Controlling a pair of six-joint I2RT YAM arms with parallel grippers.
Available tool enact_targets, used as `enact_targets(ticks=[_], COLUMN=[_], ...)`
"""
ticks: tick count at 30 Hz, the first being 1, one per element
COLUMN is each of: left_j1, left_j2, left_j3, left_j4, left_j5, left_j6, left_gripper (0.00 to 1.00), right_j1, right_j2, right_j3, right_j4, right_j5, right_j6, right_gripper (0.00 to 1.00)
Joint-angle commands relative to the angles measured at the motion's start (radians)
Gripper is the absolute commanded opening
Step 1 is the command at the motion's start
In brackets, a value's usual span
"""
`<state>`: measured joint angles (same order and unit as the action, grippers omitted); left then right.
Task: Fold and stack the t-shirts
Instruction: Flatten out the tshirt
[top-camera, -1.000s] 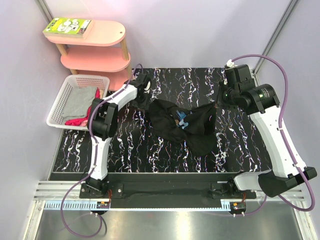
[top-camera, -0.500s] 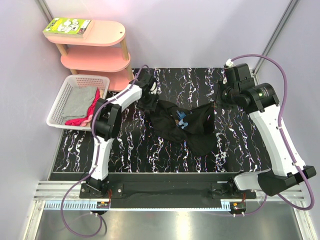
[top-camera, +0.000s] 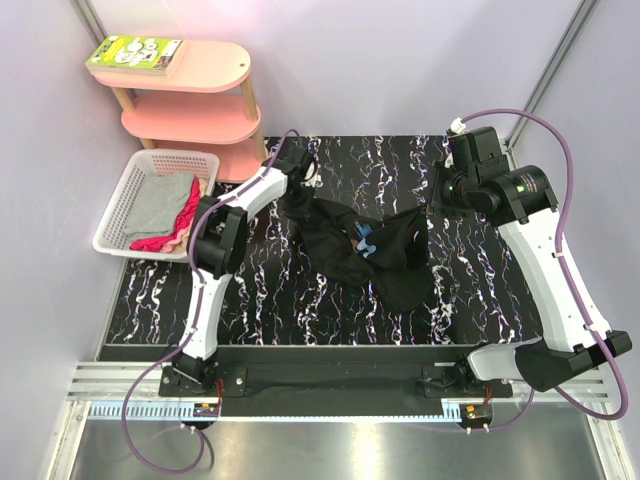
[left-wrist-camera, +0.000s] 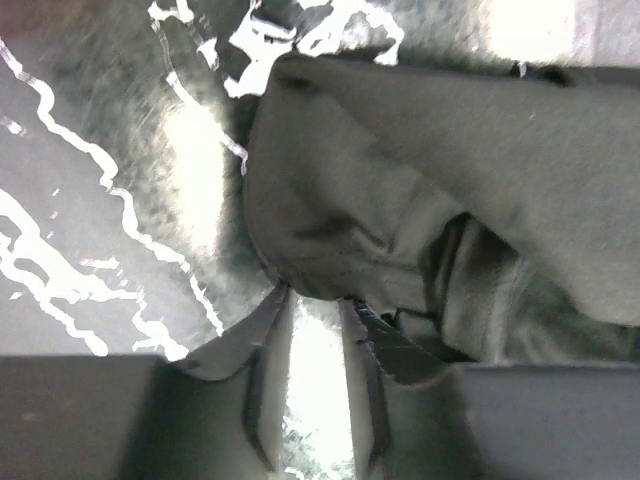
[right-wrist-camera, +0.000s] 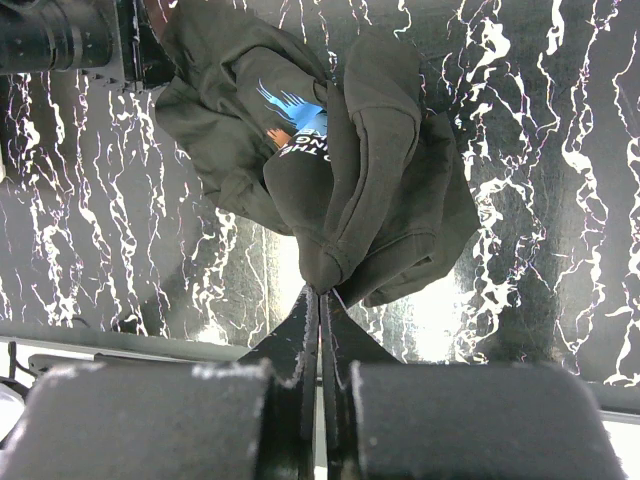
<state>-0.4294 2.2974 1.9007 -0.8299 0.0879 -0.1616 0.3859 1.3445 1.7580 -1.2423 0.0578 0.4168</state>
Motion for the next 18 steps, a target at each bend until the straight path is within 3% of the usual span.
enact_targets(ticks=[1,4,5,6,11,15,18], left_j1=[-0.019,-0.022,-0.020,-0.017,0.047,0.139,0.213], left_j2=[0.039,0.039,0.036,0.028,-0.070,-0.200,-0.277], left_j3=[0.077,0.071,0.067,0.063,0.086,0.217,0.404], left_j4=[0.003,0.003,0.003,0.002,-0.021,-0.083,-0.194], left_j5=[0.030,0.032,0.026,0.021,0.013,0.018,0.044], left_j6=[-0.003,-0.004,-0.001,0.000,0.013,0.071,0.124], left_gripper=[0.16,0.12,0.02,0.00,0.00,0.00,0.00], right_j1=[-0.004,-0.004,-0.002,-0.004,-0.004,-0.005,-0.005], right_j2=[-0.005,-0.005,-0.005,-0.005,-0.011,0.011,0.047], right_j3=[0.032,0.032,0.032,0.031,0.037,0.144,0.297], right_j4=[0.032,0.030,0.030,0.030,0.043,0.043,0.037], right_j5=[-0.021,-0.022,-0.024,-0.026,-0.009,0.048,0.071], right_j6=[0.008,0.008,0.008,0.008,0.004,-0.059,-0.104], right_gripper=[0.00,0.00,0.00,0.00,0.00,0.00,0.00])
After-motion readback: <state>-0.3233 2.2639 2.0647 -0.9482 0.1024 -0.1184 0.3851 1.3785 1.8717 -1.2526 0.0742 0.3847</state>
